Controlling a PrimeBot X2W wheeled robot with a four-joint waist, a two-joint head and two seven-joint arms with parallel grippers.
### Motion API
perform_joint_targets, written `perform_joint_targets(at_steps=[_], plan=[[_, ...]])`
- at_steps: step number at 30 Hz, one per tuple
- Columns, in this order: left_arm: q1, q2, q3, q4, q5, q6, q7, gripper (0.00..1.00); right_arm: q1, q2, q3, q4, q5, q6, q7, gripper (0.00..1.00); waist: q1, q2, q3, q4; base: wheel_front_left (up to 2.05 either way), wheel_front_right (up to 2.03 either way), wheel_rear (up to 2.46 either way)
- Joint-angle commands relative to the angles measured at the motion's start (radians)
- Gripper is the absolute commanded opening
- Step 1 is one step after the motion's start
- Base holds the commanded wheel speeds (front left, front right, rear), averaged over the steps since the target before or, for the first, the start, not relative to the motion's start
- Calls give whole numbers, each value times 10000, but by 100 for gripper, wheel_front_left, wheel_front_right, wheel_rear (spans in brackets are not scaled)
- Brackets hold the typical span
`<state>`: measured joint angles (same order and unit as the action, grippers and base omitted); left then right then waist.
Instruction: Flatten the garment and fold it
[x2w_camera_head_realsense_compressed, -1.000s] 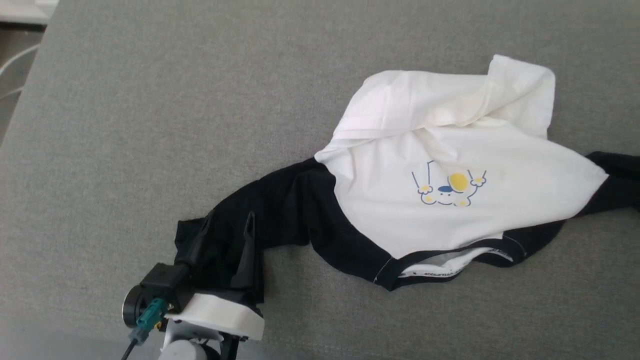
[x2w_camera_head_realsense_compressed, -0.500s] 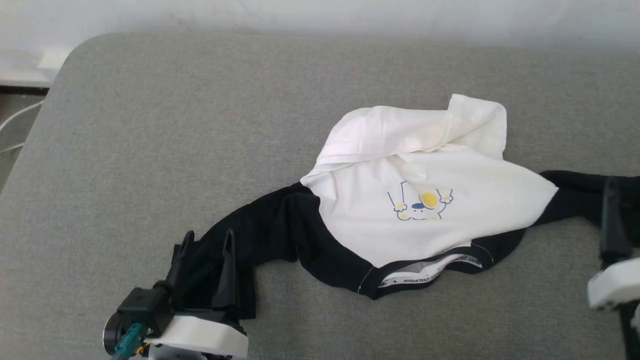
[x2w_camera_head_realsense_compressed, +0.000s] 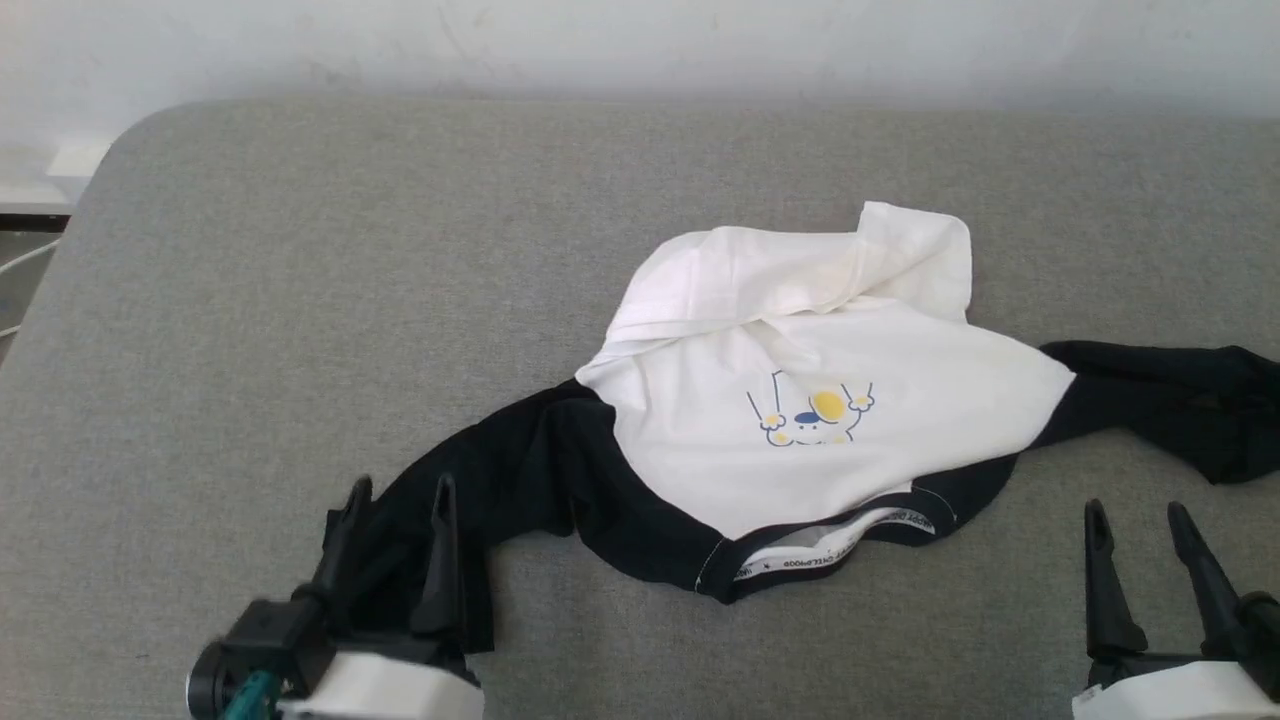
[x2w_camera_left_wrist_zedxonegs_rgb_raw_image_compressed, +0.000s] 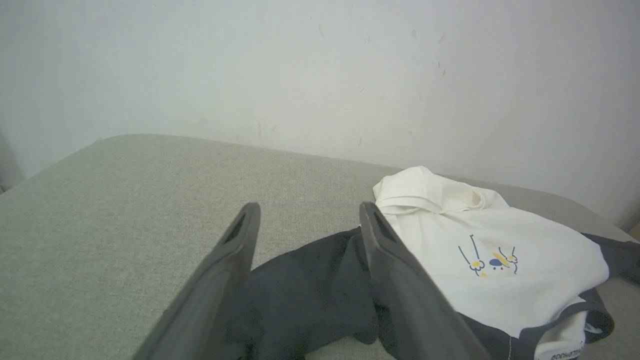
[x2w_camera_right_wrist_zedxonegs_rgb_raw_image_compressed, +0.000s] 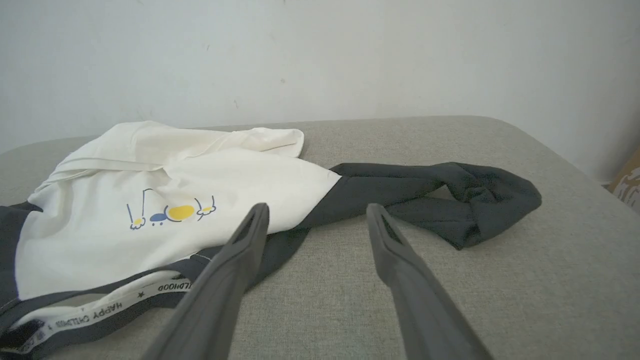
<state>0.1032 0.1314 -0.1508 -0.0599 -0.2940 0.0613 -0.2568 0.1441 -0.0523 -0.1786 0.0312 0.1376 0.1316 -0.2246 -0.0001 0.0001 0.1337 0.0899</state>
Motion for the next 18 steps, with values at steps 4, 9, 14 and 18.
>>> perform_joint_targets(at_steps=[4, 9, 14, 18], plan=[[-1565, 602, -335, -188, 610, -446, 516, 100, -239, 19, 87, 178, 6, -9, -184, 100, 1, -1, 309, -187, 0, 0, 0], [-4264, 1041, -1256, 238, 1100, -1364, 2019, 100, -404, 19, 121, 377, -11, -9, -239, 100, 1, -1, 738, -239, 0, 0, 0], [-6783, 858, -2214, 1577, 358, -1838, 3669, 100, -651, 19, 281, 518, 12, -9, -251, 100, 1, -1, 1220, -374, 0, 0, 0], [-8202, 940, -3085, 2681, -1606, -1911, 5293, 100, -940, 20, 473, 598, 74, -9, -258, 100, 1, -1, 1642, -667, 0, 0, 0]])
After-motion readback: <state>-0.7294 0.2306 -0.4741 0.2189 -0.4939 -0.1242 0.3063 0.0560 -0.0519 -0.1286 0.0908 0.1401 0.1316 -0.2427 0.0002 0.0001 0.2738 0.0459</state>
